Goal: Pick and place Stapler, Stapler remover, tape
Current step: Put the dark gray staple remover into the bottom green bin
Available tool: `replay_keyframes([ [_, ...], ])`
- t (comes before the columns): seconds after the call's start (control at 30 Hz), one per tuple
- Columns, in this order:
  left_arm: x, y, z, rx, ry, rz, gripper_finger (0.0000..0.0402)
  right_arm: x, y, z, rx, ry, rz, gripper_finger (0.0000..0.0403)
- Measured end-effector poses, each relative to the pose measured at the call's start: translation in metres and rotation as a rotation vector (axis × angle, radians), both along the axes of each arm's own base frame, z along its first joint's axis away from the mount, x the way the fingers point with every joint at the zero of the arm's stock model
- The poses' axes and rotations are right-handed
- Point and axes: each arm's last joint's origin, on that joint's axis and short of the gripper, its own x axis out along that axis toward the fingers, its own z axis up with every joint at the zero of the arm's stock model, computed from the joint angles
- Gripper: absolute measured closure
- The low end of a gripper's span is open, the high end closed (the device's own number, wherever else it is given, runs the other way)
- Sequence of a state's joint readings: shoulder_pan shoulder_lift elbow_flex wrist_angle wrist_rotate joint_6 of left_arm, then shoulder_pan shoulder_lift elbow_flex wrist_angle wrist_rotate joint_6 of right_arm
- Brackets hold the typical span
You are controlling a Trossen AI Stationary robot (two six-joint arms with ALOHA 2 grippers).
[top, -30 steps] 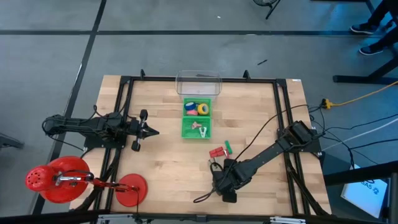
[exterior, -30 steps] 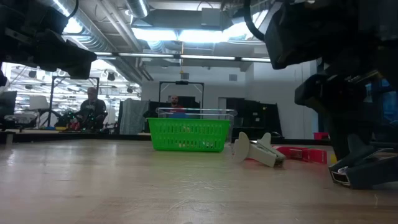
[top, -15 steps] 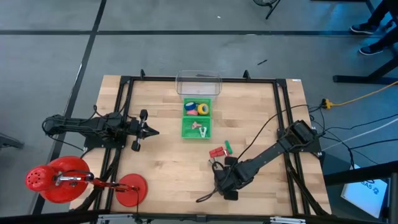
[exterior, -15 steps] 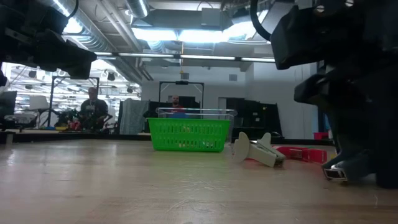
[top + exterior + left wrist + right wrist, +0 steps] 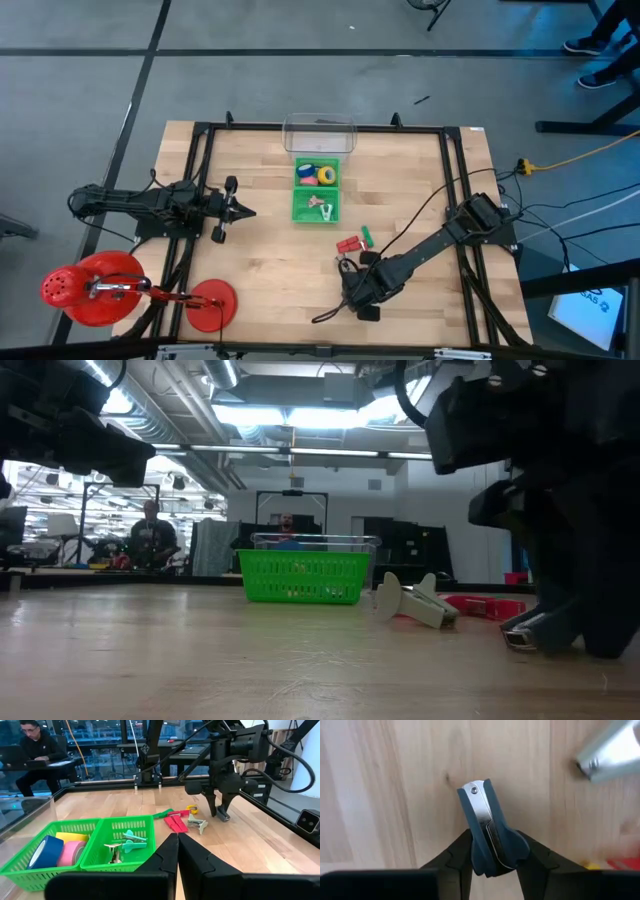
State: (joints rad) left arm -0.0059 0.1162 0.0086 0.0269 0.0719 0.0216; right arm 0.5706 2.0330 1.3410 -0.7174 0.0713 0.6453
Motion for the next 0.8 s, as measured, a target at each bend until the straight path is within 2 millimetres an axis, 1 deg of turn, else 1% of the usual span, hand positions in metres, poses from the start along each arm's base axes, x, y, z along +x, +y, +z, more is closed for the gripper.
replay_keyframes([
  [0.13, 0.000, 0.000, 0.000, 0.000, -0.001, 0.000, 0.0394, 0.014, 0.001, 0.008, 0.019, -0.073, 0.036, 0.0289],
  [0.4, 0.000, 0.000, 0.000, 0.000, -0.001, 0.000, 0.0397, 0.036, 0.002, 0.039, 0.059, -0.155, 0.168, 0.0289],
  [0.67, 0.000, 0.000, 0.000, 0.000, -0.001, 0.000, 0.0395, 0.064, -0.006, 0.082, 0.068, -0.298, 0.251, 0.0289],
  [0.8, 0.000, 0.000, 0.000, 0.000, -0.001, 0.000, 0.0397, 0.078, -0.016, 0.105, 0.060, -0.374, 0.281, 0.0289],
])
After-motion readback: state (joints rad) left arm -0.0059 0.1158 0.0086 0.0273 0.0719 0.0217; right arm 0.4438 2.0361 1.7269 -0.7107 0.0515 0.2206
